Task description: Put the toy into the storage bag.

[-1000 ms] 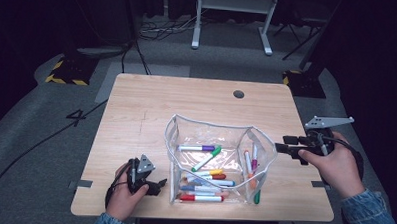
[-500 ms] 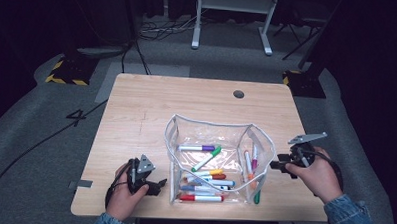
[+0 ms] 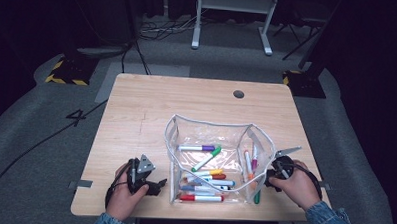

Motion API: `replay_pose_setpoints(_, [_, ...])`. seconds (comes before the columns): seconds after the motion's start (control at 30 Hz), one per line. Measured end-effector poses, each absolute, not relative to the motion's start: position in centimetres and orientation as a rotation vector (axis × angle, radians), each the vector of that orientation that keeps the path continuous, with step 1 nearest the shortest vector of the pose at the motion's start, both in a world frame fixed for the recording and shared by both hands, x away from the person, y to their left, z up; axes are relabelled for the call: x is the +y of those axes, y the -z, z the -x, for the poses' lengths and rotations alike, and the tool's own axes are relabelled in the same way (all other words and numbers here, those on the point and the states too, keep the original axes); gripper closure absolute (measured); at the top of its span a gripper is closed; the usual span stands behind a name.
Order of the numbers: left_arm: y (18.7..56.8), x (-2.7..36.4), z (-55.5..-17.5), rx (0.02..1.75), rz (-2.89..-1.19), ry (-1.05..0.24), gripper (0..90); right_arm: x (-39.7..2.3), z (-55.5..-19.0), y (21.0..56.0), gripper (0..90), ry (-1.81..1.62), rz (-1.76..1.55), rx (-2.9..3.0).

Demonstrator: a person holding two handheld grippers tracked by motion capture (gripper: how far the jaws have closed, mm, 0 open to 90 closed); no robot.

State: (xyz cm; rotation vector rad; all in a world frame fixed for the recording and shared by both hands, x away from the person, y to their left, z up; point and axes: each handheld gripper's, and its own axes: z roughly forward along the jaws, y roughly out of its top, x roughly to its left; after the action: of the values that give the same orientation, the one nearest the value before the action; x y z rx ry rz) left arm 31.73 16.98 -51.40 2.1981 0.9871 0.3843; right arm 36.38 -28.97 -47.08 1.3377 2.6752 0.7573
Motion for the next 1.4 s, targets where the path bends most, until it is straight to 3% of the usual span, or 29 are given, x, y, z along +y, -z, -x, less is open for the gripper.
replay_pose_setpoints(0.07, [51.4,17.0,-31.7,0.986,-2.198,-0.383,13.2,-29.0,-36.3,47.3,48.9,-0.741,-1.341,2.679])
replay_pose_setpoints(0.33, [51.4,17.0,-31.7,0.987,-2.198,-0.384,13.2,-30.8,-36.2,47.3,76.2,-0.543,-1.329,2.645])
replay_pose_setpoints(0.67, [51.4,17.0,-31.7,0.987,-2.198,-0.384,13.2,-32.2,-36.3,45.8,76.8,-0.598,-1.396,2.612])
replay_pose_setpoints(1.4, [51.5,16.9,-31.8,1.010,-2.192,-0.369,10.8,-31.3,-36.6,32.7,76.7,-0.798,-1.181,2.589])
